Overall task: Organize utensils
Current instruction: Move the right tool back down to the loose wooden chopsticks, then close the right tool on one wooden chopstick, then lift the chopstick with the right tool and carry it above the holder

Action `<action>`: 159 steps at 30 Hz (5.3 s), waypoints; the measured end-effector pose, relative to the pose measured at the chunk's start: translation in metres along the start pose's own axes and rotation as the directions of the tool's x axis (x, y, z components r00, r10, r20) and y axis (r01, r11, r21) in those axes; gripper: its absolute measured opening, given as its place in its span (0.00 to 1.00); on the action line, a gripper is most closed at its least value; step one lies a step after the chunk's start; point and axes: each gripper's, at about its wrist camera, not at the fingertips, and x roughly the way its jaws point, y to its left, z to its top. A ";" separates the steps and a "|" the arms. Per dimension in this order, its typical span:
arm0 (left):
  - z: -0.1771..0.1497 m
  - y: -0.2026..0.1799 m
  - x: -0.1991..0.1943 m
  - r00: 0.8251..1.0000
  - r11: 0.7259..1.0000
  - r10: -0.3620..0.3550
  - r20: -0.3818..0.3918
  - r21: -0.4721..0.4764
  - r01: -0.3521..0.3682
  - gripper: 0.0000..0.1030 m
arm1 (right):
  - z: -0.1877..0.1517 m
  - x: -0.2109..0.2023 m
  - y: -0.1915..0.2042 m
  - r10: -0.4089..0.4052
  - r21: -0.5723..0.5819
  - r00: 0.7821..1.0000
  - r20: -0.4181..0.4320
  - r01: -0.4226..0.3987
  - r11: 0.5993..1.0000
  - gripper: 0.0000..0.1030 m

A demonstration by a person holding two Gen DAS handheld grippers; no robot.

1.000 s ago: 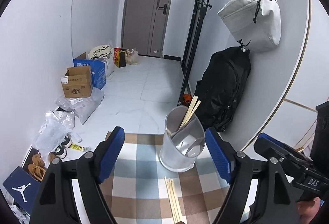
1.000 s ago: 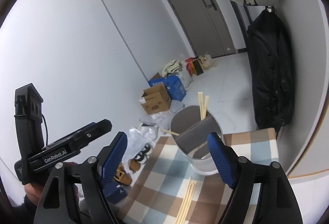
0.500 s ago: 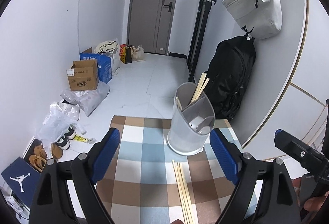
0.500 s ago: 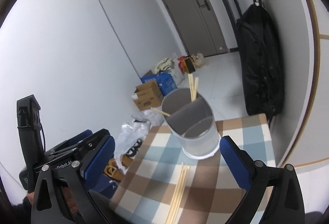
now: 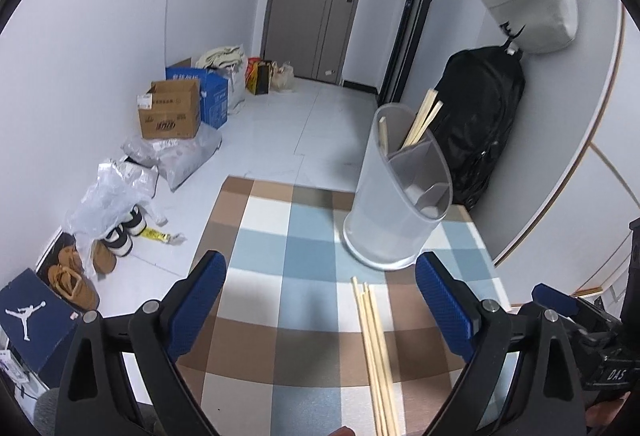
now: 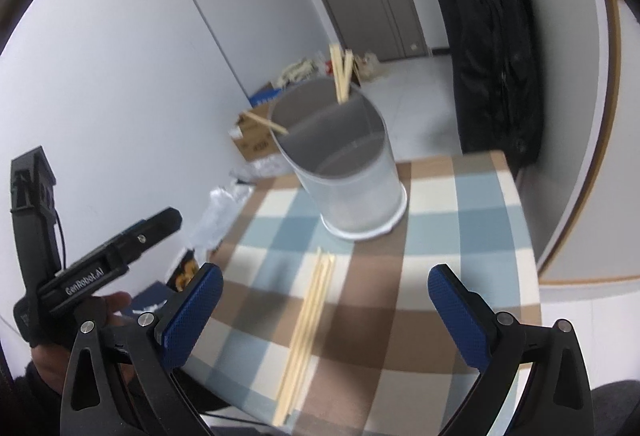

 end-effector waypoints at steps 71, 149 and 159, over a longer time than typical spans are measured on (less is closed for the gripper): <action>-0.023 0.051 0.073 0.965 0.986 0.007 -0.261 -0.161 -0.051 0.90 | 0.007 0.140 -0.022 -0.132 -0.030 0.912 -0.387 0.131 0.991 0.06; -0.004 -0.049 0.080 0.943 0.992 0.096 -0.319 0.106 -0.065 0.02 | 0.022 0.032 -0.112 0.176 0.230 0.984 0.005 -0.172 0.958 0.05; 0.016 -0.050 0.045 0.979 0.992 0.064 -0.195 0.119 -0.041 0.01 | 0.037 -0.003 -0.084 0.170 0.161 0.980 0.107 -0.186 0.969 0.05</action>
